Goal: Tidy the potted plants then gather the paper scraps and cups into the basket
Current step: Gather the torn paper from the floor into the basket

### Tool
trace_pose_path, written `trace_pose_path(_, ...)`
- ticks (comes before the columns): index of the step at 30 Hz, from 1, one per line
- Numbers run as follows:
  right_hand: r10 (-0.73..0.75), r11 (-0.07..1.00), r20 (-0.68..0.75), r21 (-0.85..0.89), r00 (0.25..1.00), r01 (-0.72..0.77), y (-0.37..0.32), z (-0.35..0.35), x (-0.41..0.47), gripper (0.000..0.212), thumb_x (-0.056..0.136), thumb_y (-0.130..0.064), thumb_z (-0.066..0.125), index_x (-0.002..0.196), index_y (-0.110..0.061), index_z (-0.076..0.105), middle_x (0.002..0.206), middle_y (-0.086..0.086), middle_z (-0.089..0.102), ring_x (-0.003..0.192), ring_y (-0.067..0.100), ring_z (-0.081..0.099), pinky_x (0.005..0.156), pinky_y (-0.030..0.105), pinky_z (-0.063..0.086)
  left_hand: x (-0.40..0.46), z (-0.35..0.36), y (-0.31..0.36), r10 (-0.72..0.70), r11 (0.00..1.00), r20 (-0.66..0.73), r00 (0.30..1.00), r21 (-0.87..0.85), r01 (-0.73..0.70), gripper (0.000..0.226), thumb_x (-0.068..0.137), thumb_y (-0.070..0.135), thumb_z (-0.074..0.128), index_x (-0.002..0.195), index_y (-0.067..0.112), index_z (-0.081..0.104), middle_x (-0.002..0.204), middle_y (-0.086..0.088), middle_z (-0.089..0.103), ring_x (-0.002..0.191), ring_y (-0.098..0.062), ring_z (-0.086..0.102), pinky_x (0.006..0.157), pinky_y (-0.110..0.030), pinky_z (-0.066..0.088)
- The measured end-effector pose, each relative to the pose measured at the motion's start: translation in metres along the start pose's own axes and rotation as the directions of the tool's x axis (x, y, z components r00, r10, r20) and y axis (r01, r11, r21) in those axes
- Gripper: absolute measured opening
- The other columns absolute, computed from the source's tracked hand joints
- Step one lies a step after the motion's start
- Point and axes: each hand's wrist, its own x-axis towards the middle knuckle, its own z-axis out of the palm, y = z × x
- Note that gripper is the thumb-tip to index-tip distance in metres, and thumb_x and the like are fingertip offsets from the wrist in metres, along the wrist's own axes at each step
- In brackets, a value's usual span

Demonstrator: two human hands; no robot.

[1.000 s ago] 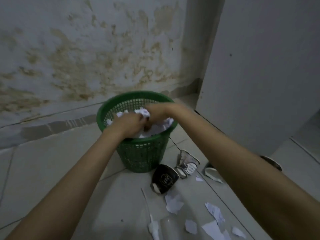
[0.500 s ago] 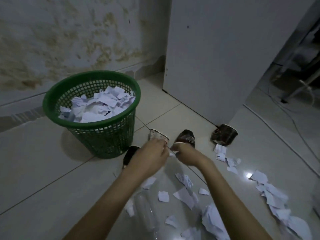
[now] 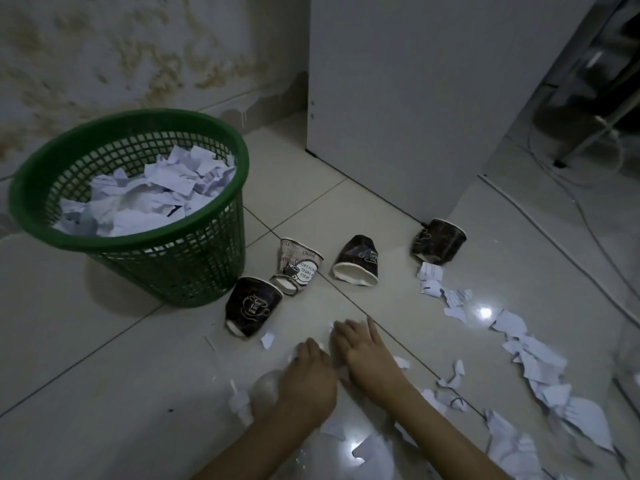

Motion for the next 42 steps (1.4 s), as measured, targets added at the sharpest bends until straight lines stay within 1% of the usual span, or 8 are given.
trace_pose_path(4, 0.155, 0.955, -0.105, 0.269, 0.982, -0.122, 0.039, -0.008, -0.024, 0.046, 0.058, -0.011, 0.083, 0.102, -0.008, 0.070, 0.111, 0.010, 0.067, 0.102, 0.022, 0.065, 0.084, 0.025, 0.053, -0.016, -0.003, 0.014, 0.325, 0.945, -0.106, 0.940, -0.001, -0.327, 0.027, 0.057, 0.039, 0.052, 0.060, 0.022, 0.073, 0.079, 0.010, 0.073, 0.076, 0.004, 0.068, 0.070, -0.005, 0.048)
trace_pose_path(7, 0.459, 0.853, -0.130, 0.343, 0.879, -0.394, 0.096, -0.012, -0.009, 0.050, 0.084, 0.008, 0.043, 0.133, -0.003, 0.046, 0.144, 0.015, 0.038, 0.134, 0.027, 0.032, 0.107, 0.030, 0.027, -0.016, -0.004, 0.015, 0.385, 0.907, -0.135, 0.913, -0.124, -0.401, 0.031, 0.063, 0.036, 0.070, 0.091, 0.022, 0.072, 0.110, 0.007, 0.066, 0.097, 0.001, 0.062, 0.083, -0.008, 0.044)
trace_pose_path(9, 0.550, 0.804, -0.077, 0.318, 0.832, -0.502, 0.122, -0.011, 0.004, 0.056, 0.086, 0.011, 0.037, 0.140, -0.004, 0.036, 0.150, 0.011, 0.029, 0.135, 0.029, 0.025, 0.107, 0.033, 0.025, -0.006, -0.001, 0.012, 0.394, 0.907, -0.079, 0.916, -0.131, -0.401, 0.040, 0.087, 0.015, 0.047, 0.127, 0.013, 0.051, 0.140, 0.000, 0.040, 0.125, -0.010, 0.040, 0.101, -0.022, 0.031)
trace_pose_path(14, 0.580, 0.804, 0.027, 0.146, 0.814, -0.577, 0.136, 0.008, 0.020, 0.050, 0.094, -0.002, 0.033, 0.143, -0.008, 0.027, 0.148, 0.010, 0.029, 0.128, 0.031, 0.032, 0.102, 0.042, 0.031, -0.002, -0.001, 0.003, 0.312, 0.935, -0.057, 0.948, -0.156, -0.317, 0.044, 0.090, 0.009, 0.035, 0.133, 0.015, 0.039, 0.144, 0.004, 0.028, 0.129, -0.011, 0.029, 0.100, -0.024, 0.025)
trace_pose_path(23, 0.368, 0.928, 0.003, 0.072, 0.930, -0.367, 0.069, 0.032, -0.019, 0.047, 0.094, -0.017, 0.039, 0.140, -0.013, 0.031, 0.146, 0.006, 0.031, 0.130, 0.024, 0.030, 0.107, 0.028, 0.024, 0.009, 0.005, -0.010, -0.314, 0.949, 0.022, 0.949, -0.008, 0.314, 0.058, 0.098, 0.017, 0.026, 0.143, -0.011, 0.002, 0.152, -0.033, 0.002, 0.142, -0.039, 0.009, 0.117, -0.038, 0.013)
trace_pose_path(30, 0.299, 0.842, -0.078, 0.490, 0.951, -0.225, 0.038, 0.015, -0.062, 0.051, 0.088, 0.007, 0.040, 0.137, -0.008, 0.040, 0.143, 0.007, 0.038, 0.133, 0.020, 0.031, 0.105, 0.013, 0.020, 0.011, 0.014, -0.004, -0.216, 0.976, 0.079, 0.973, 0.050, 0.212, 0.062, 0.097, 0.019, 0.031, 0.144, -0.011, 0.005, 0.150, -0.034, 0.007, 0.141, -0.043, 0.008, 0.118, -0.041, 0.011)
trace_pose_path(36, 0.625, 0.675, -0.115, 0.576, 0.772, -0.461, 0.052, 0.009, -0.102, 0.052, 0.084, 0.010, 0.045, 0.134, -0.003, 0.043, 0.139, 0.014, 0.042, 0.129, 0.028, 0.034, 0.110, 0.024, 0.023, 0.002, 0.029, 0.030, 0.128, 0.991, -0.036, 0.991, -0.046, -0.129, 0.058, 0.092, 0.012, 0.032, 0.147, 0.012, 0.013, 0.156, -0.007, 0.009, 0.144, -0.022, 0.010, 0.116, -0.031, 0.013)
trace_pose_path(42, 0.981, 0.195, -0.119, 0.674, 0.157, -0.712, 0.093, 0.018, -0.180, 0.046, 0.095, -0.008, 0.044, 0.138, 0.003, 0.034, 0.146, 0.024, 0.033, 0.137, 0.041, 0.024, 0.115, 0.046, 0.018, -0.006, 0.015, 0.061, 0.183, 0.981, -0.273, 0.944, -0.015, -0.195, 0.071, 0.039, 0.016, 0.088, 0.103, -0.005, 0.068, 0.109, -0.027, 0.065, 0.098, -0.039, 0.066, 0.075, -0.047, 0.055)
